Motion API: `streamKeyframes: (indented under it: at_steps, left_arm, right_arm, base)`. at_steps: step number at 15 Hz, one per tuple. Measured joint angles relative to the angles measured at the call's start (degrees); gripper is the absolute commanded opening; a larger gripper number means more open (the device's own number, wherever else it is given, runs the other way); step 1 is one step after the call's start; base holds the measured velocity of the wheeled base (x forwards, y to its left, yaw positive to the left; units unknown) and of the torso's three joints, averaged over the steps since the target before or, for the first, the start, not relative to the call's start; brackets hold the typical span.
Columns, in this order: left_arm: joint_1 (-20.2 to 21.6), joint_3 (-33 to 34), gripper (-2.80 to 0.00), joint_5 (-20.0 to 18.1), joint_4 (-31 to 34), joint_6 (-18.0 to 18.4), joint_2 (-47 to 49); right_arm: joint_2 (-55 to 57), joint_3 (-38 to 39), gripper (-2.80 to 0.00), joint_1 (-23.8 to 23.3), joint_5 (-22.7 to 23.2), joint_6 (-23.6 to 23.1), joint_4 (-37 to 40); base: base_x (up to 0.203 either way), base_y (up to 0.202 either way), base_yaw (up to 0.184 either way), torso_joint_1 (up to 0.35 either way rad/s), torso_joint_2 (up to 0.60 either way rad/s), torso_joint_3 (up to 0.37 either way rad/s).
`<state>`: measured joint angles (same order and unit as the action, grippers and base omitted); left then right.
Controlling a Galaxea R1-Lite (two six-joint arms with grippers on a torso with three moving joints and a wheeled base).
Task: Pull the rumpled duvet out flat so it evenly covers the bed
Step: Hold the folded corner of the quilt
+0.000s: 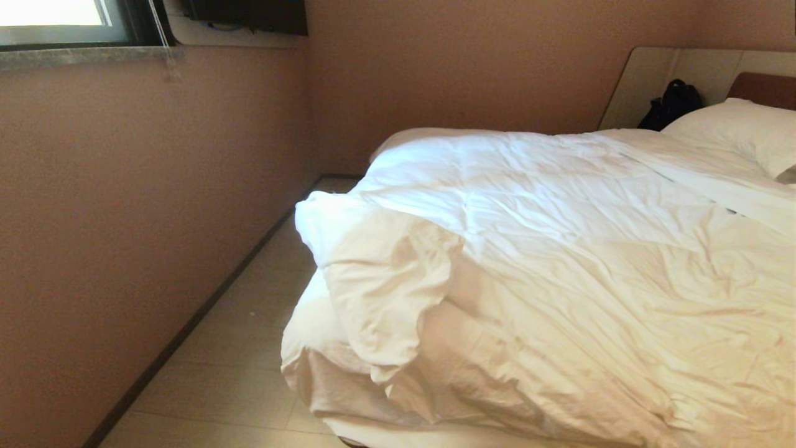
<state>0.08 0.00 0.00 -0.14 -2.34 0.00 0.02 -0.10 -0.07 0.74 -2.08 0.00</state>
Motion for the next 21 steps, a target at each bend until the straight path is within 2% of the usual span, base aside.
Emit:
streamKeyframes:
  at_steps: [14,18,21]
  left_arm:
    - [0.0,-0.2,-2.80,0.0,-0.3,0.8,0.0]
    - [-0.1,-9.7,-2.80,-2.8,3.2,0.0,2.9]
    - [-0.2,-17.5,-2.80,-6.4,3.5,-2.2,15.2]
  right_arm:
    - [0.0,0.0,-2.80,0.0,0.0,0.0,0.0]
    - [0.0,0.0,-2.80,0.0,0.0,0.0,0.0]
    - [0.0,0.0,-2.80,0.0,0.0,0.0,0.0]
  base:
    - [0.000,0.000,0.000,0.000,0.00,0.000]
    - [0.000,0.000,0.000,0.000,0.00,0.000]
    - [0.000,0.000,0.000,0.000,0.00,0.000]
